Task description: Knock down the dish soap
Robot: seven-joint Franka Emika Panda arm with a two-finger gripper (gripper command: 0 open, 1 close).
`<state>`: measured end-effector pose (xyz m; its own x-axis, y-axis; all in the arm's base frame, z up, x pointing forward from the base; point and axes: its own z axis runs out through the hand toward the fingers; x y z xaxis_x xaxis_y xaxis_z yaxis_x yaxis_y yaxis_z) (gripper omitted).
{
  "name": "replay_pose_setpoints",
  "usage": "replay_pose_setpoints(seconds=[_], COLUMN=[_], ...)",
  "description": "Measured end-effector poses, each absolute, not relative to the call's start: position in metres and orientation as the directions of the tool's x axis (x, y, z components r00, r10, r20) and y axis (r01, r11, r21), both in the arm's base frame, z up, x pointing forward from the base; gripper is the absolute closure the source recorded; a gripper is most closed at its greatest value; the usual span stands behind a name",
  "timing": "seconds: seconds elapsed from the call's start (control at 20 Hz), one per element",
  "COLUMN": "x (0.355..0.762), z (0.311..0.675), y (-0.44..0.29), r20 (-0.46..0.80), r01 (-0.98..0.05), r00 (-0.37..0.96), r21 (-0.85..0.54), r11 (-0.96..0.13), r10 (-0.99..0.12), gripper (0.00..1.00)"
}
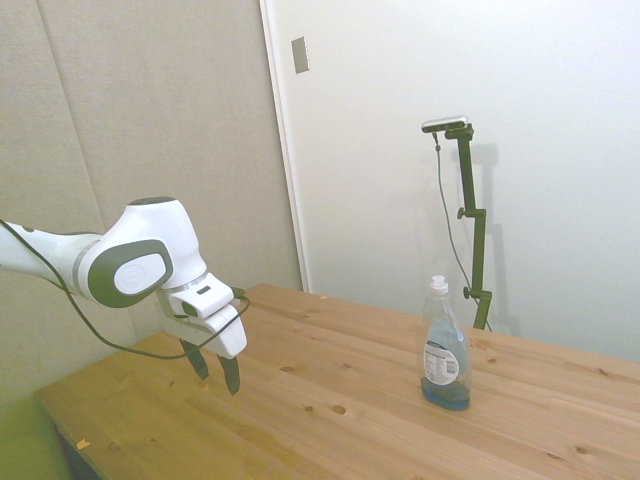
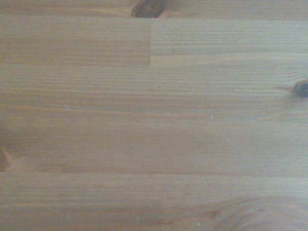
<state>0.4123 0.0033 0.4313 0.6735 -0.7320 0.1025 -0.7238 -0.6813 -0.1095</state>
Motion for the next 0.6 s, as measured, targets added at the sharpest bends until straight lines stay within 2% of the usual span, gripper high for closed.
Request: replay_pose_setpoints(seconds=[0.1, 0.15, 0.3, 0.6], x=[0.412, 0.413, 0.417, 0.439], z=[0.431, 0.431, 0.439, 0.467], y=[0.004, 0.004, -0.010, -0.086], r20=[0.103, 0.108, 0.166, 0.282], r01=[-0.722, -0.720, -0.722, -0.774], r00=[0.676, 0.677, 0.664, 0.578], r21=[-0.108, -0.106, -0.112, -0.110], r11=[-0.683, -0.686, -0.683, -0.624], r10=[-0.730, -0.728, -0.729, -0.766], gripper=[0.00, 1.00, 1.00, 1.00])
